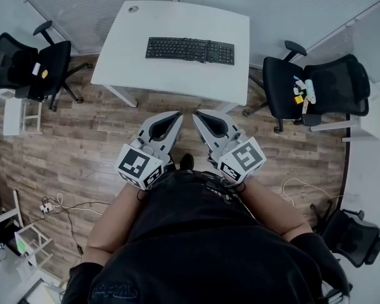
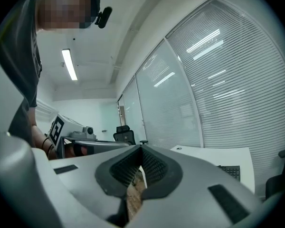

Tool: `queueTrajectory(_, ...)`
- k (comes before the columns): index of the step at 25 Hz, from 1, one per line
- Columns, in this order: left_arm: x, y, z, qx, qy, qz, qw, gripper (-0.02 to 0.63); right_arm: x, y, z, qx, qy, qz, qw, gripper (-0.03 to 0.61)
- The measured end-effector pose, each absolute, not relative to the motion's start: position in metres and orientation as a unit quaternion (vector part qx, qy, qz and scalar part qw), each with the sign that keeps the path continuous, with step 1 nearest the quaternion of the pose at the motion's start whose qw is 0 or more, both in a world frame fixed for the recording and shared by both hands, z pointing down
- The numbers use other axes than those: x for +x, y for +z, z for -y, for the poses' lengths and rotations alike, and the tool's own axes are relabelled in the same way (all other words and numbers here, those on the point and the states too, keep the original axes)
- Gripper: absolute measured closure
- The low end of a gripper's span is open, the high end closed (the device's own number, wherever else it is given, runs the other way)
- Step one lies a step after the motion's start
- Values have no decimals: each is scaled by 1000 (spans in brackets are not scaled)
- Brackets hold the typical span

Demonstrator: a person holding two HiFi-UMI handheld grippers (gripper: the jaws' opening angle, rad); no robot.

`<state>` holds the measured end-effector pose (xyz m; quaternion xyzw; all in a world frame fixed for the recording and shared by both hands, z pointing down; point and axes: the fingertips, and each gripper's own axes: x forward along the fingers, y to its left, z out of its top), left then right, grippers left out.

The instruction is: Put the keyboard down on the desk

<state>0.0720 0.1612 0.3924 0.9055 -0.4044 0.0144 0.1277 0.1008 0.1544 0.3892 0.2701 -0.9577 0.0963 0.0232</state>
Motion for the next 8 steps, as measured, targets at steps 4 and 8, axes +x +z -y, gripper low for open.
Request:
queueTrajectory(4,67,392,-160,905,16,405,128,598,95,389,-154,271,100,957,19,557)
queueTrajectory(8,54,391,-154,903,15,410,130,598,85,389,-150,271,106,957,18,557)
